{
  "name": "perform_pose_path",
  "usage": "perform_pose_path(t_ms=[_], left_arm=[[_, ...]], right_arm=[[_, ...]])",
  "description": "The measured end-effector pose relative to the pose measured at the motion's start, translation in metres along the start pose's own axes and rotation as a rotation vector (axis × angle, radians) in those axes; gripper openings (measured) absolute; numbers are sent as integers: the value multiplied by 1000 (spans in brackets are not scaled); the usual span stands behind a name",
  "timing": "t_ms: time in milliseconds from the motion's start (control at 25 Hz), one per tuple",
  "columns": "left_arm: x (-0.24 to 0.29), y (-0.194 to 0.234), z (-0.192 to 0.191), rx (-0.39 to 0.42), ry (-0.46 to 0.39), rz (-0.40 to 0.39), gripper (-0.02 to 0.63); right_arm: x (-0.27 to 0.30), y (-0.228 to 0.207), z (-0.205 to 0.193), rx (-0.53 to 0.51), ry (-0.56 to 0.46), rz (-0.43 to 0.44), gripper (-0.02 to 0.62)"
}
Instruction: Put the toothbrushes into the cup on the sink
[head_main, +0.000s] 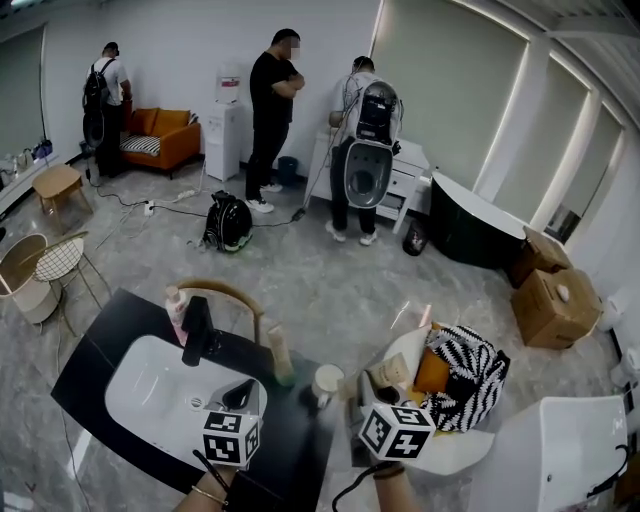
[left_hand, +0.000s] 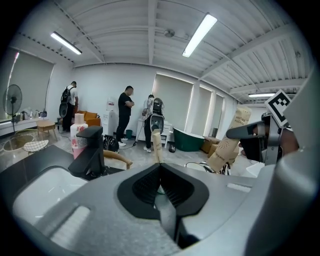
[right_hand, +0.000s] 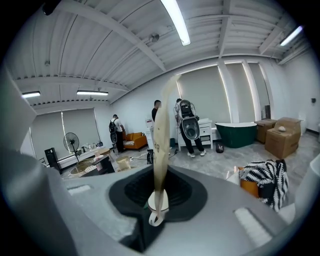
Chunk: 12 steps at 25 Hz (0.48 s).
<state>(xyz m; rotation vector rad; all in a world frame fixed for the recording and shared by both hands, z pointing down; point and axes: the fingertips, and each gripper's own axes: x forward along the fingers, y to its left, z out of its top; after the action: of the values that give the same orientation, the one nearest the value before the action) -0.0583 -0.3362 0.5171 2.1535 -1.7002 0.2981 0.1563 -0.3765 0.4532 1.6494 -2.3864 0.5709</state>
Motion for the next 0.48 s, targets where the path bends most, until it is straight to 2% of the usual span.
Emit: perform_pose_path(t_ms=[480], left_arm=[[-12,23,-4,-29,-8,89,8]], right_arm=[[35,2,-2,-4,14,37,48]])
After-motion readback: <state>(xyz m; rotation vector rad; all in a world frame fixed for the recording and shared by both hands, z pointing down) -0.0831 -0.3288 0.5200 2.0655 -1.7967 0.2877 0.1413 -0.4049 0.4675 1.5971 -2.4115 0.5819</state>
